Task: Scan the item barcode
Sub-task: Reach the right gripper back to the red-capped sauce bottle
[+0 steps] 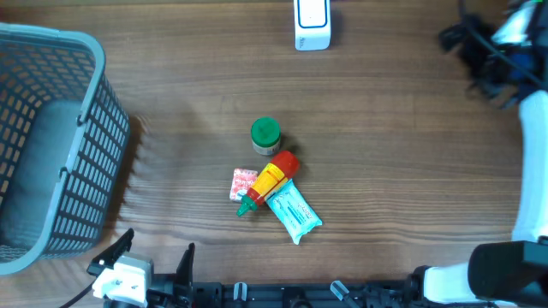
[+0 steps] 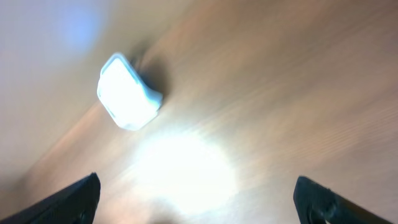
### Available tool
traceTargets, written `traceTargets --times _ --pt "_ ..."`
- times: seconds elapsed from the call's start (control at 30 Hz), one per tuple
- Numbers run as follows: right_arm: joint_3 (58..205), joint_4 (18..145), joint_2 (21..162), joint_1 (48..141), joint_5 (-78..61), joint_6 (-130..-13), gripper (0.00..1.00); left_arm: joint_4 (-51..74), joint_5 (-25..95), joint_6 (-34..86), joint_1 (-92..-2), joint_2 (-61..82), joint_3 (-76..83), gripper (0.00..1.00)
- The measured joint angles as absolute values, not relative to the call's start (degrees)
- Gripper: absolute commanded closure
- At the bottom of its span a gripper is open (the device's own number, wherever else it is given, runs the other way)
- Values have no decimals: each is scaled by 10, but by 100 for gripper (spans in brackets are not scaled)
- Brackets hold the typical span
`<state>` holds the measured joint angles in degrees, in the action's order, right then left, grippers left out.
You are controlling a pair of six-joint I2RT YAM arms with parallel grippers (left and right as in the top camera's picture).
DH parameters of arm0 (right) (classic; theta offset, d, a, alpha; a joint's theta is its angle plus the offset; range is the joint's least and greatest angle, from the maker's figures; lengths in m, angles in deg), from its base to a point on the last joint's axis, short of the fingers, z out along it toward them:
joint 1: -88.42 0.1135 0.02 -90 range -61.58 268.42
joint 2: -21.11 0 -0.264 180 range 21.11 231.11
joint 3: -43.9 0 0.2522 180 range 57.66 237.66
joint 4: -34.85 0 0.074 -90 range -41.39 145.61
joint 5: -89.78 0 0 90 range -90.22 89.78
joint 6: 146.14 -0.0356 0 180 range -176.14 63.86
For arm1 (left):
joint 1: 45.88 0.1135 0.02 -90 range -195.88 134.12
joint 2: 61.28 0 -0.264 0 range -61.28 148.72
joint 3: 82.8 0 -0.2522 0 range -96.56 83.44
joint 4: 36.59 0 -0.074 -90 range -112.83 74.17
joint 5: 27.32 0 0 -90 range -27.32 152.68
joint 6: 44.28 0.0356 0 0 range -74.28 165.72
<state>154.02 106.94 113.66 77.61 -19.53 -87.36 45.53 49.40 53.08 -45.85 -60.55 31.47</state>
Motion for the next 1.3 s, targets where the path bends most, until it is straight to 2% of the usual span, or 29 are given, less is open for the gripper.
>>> traceTargets --times 0.07,0.17,0.33,0.4,0.5,0.6,0.83,0.97,1.03,1.1,1.3 --pt "1537 1135 1145 854 -223 -916 0 456 494 531 -458 -606 315 0" --pt "1536 1159 1150 962 -243 -919 0 456 494 531 -458 -606 315 0" --pt "1532 1214 1150 1136 -191 -949 0 456 494 531 -458 -606 315 0" --pt "1498 1199 1149 1196 -159 -979 0 455 494 531 -458 -606 315 0" --pt "1393 1094 1151 1253 -137 -999 0 456 494 531 -458 -606 315 0" --pt "1326 1019 1173 1283 -102 -1024 0 456 494 531 -458 -606 315 0" --pt "1324 955 1316 1290 -78 -1057 2 456 494 531 -458 -606 315 0" --pt "1324 942 1353 1291 -61 -1080 22 455 494 531 -458 -606 315 0" --pt "1324 935 1353 1290 -49 -1086 24 456 494 531 -458 -606 315 0" --pt "1324 931 1353 1290 -42 -1087 36 456 494 531 -458 -606 315 0" --pt "1326 957 1353 1290 -33 -1088 47 456 494 531 -458 -606 315 0"
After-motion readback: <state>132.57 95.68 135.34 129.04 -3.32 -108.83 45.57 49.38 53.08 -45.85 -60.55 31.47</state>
